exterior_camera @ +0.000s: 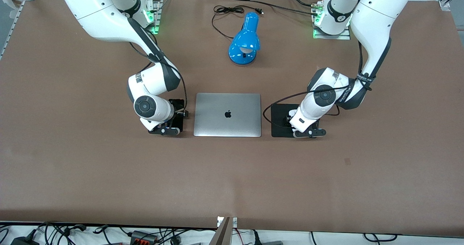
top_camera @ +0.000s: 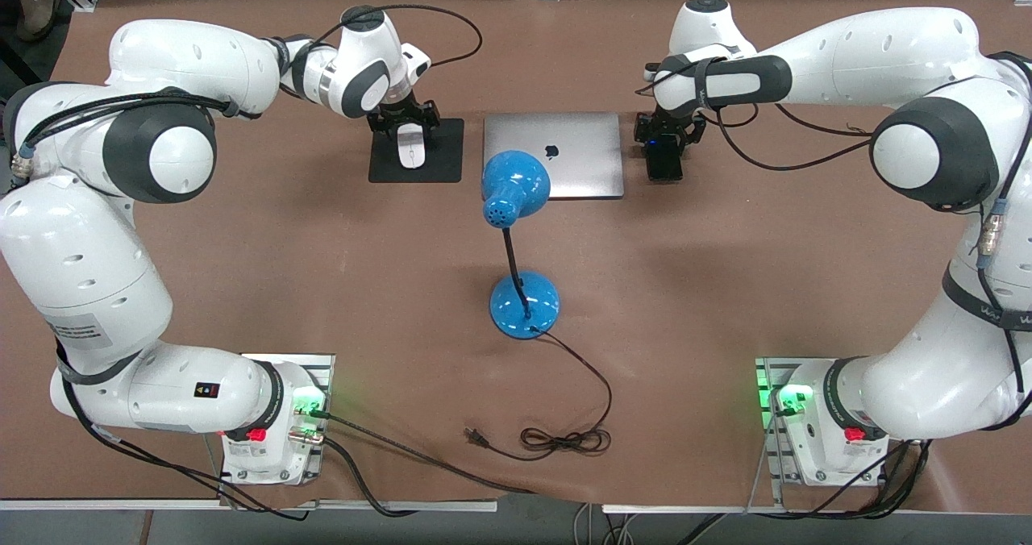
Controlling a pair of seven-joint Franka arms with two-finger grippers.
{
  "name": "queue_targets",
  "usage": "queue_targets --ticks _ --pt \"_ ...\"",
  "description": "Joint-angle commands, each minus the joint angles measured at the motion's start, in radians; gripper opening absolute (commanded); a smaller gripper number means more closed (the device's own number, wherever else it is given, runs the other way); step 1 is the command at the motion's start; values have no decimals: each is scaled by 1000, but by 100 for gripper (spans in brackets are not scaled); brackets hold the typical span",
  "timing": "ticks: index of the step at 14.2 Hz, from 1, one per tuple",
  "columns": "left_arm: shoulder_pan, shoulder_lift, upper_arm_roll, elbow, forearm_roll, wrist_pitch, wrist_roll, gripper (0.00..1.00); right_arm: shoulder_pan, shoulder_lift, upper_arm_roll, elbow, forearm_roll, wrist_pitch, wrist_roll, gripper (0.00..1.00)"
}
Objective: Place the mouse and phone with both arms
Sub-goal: 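Lower the phone and mouse, opening both grippers onto the table and pad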
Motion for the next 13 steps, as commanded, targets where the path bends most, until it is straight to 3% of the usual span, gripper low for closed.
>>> queue_targets --ticks 1,5,8,13 --pt "14 -68 -7 19 27 -88 -13 100 5 -12 1 40 -16 -12 34 100" --pt "13 -86 -10 177 28 -371 30 100 -12 -80 -4 226 -20 -244 17 100" --pt "19 -86 -10 264 27 -480 116 100 -41 -123 -5 355 -36 -341 5 100" --pt "91 -89 -14 441 -23 -720 286 100 -142 -252 -4 406 -30 -453 -9 100"
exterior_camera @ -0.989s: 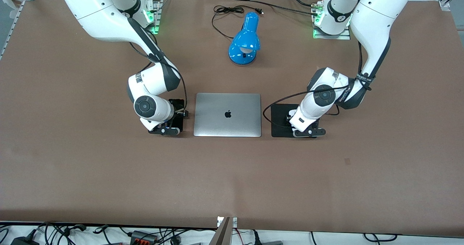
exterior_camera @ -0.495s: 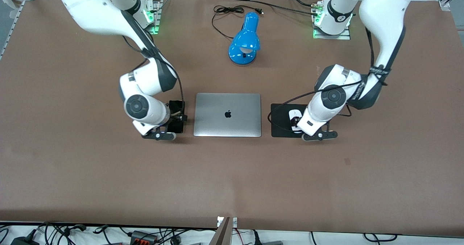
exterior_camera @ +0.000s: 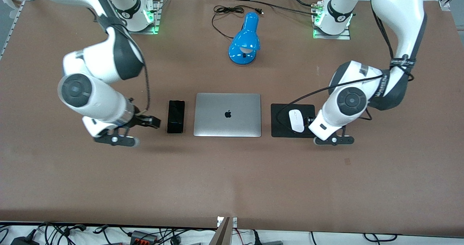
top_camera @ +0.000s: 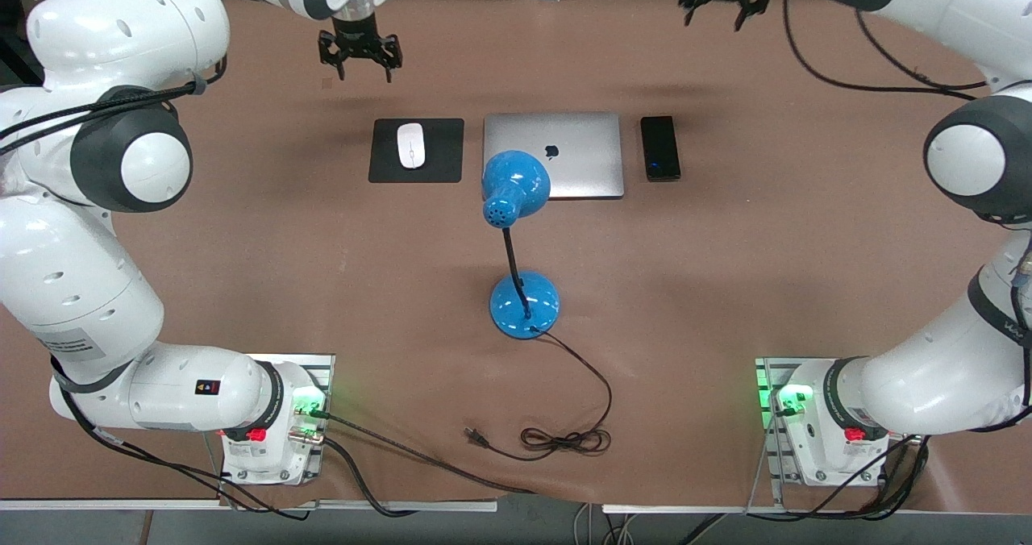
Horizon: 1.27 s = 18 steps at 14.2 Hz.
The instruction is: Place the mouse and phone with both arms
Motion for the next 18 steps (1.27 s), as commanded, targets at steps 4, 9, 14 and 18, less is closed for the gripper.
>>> queue_targets --ticks 4,9,14,18 --pt "146 -71 -9 127 -101 -178 273 100 -150 -127 7 11 -6 -100 -107 100" --pt "86 -297 122 14 -179 -253 344 100 -186 -193 -132 31 7 -159 -493 100" --pt "-1 -525 325 -178 -243 -241 560 100 -187 -275 -163 14 11 -172 -517 100" --pt "4 -591 339 -218 -240 -225 560 100 -198 -386 -166 -169 14 -118 -517 100"
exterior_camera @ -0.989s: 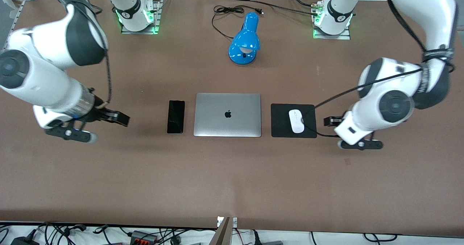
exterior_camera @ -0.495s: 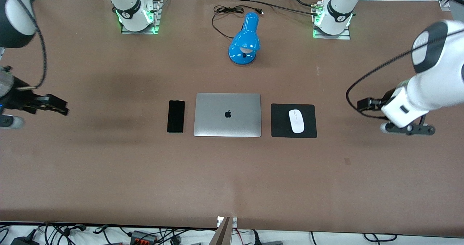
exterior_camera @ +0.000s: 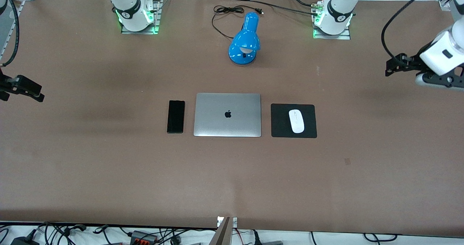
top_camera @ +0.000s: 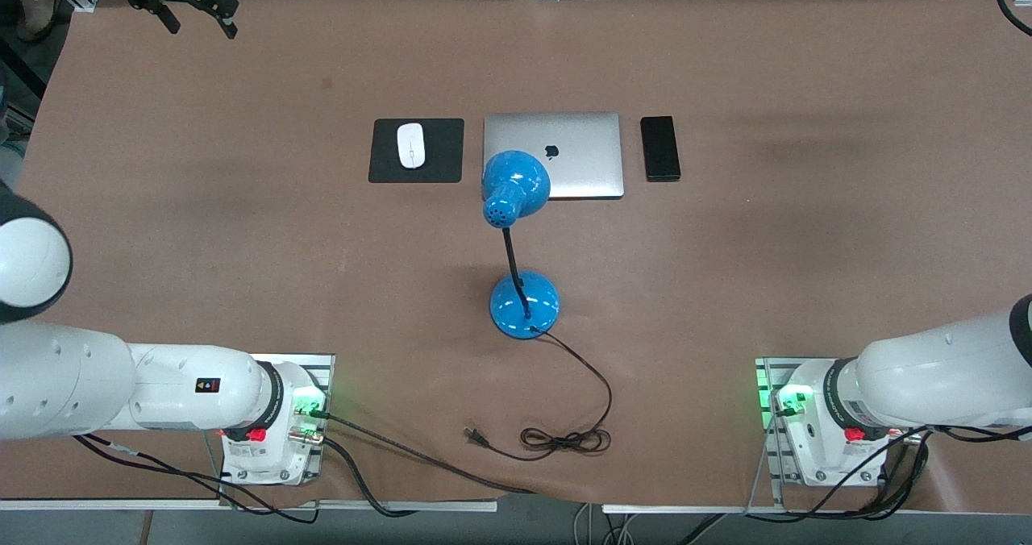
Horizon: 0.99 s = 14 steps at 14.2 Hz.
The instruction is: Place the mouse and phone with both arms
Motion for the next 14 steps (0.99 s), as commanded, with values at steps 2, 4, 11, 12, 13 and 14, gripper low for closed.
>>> queue_targets --ticks 2,4,11,12,13,14 --pt "-12 -21 22 -15 -14 30 30 100 -12 -175 -2 -266 12 91 -1 100" --pt "-10 -4 36 34 -12 9 30 100 -12 -221 -2 -332 22 120 2 100" --pt "2 60 47 119 -12 -64 30 100 -18 -209 -3 -303 24 97 2 100" --pt "4 71 47 144 -11 -83 32 100 -18 -209 -3 -303 24 94 -2 100" --pt "8 82 45 155 -12 -91 36 100 -18 -210 -3 -303 24 85 -10 100" --pt "11 82 45 158 -12 -89 38 100 -15 -210 -2 -299 25 67 -12 100"
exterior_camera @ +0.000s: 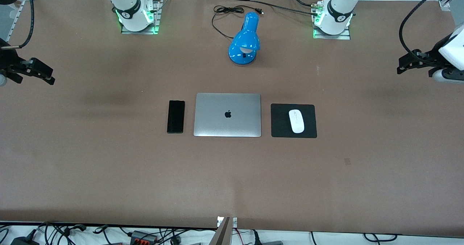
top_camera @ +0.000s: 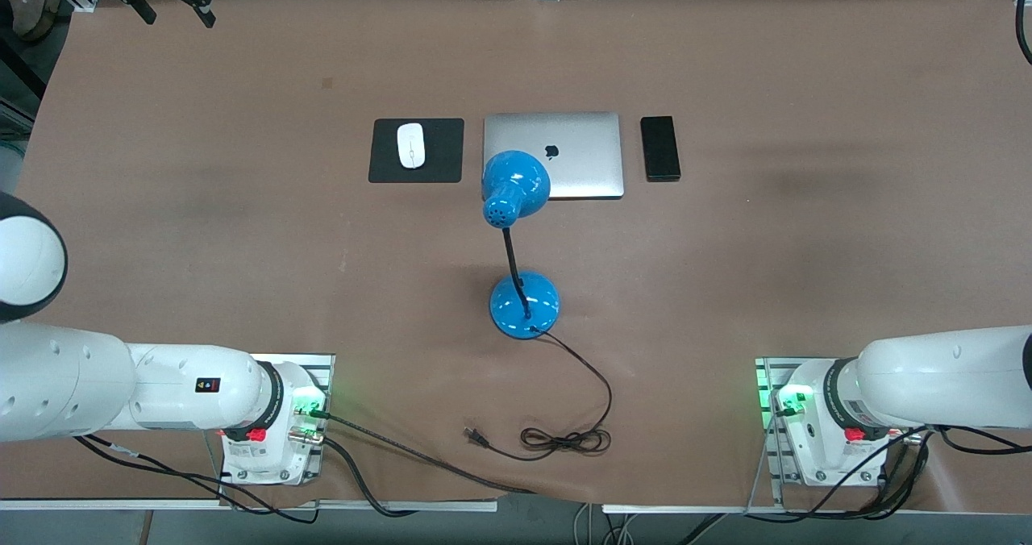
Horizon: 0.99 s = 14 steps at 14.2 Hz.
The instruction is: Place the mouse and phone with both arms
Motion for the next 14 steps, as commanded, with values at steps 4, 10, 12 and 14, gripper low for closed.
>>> queue_targets --ticks 4,10,12,14 --pt "9 41 4 51 -29 -28 24 100 -6 -25 3 2 17 -42 -9 100" --pt "9 57 6 50 -29 -2 24 100 7 -28 -22 1 15 -40 -16 100" --pt "7 57 4 51 -25 3 24 100 7 -28 -19 -2 17 -43 -14 100" --pt "9 53 0 50 -23 1 27 100 6 -27 -20 -2 38 -45 -11 100"
